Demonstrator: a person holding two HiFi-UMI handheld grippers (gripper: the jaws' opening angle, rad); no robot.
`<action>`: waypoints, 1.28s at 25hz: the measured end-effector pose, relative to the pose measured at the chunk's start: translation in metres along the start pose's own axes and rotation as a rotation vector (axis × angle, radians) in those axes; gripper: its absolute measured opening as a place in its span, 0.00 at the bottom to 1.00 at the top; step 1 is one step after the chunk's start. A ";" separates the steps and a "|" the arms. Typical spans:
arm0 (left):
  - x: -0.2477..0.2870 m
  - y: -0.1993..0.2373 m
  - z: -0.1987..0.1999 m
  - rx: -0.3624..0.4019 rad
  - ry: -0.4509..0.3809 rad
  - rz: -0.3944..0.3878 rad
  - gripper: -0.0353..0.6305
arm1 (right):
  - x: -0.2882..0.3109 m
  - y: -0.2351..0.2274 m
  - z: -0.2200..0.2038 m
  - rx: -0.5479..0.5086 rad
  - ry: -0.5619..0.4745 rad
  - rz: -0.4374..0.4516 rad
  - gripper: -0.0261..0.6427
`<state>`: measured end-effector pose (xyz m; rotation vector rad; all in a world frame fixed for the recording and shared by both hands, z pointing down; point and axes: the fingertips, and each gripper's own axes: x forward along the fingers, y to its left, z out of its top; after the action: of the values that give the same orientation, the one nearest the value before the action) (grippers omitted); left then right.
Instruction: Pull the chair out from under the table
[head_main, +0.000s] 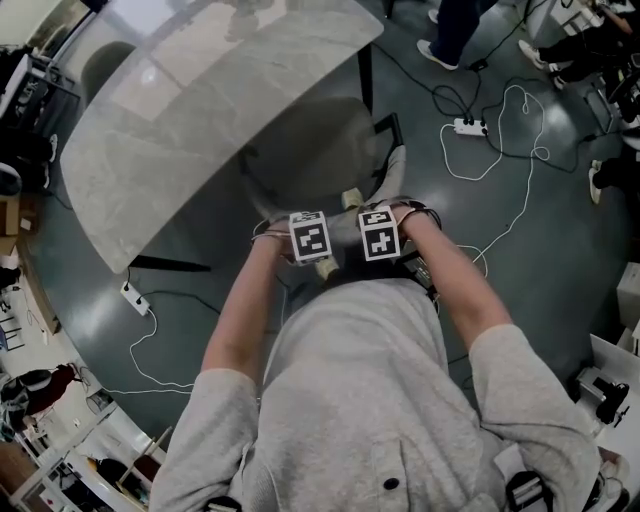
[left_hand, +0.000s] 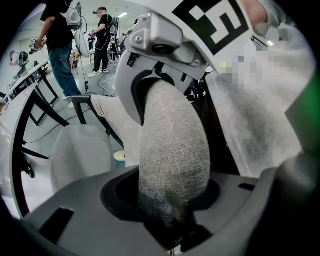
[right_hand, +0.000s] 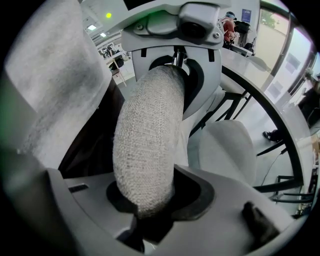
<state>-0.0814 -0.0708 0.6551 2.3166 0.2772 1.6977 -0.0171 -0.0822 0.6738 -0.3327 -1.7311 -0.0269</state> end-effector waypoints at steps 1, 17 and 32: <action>0.001 -0.003 0.000 0.003 0.001 -0.001 0.35 | 0.001 0.003 0.000 0.003 0.000 0.000 0.23; 0.005 -0.012 0.003 0.015 0.011 -0.013 0.35 | 0.002 0.014 -0.002 0.007 -0.010 0.006 0.24; 0.004 -0.017 0.001 0.013 0.020 0.005 0.34 | 0.000 0.020 0.002 0.009 -0.005 0.003 0.23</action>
<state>-0.0793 -0.0535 0.6532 2.3124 0.2868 1.7275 -0.0147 -0.0629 0.6696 -0.3297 -1.7347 -0.0162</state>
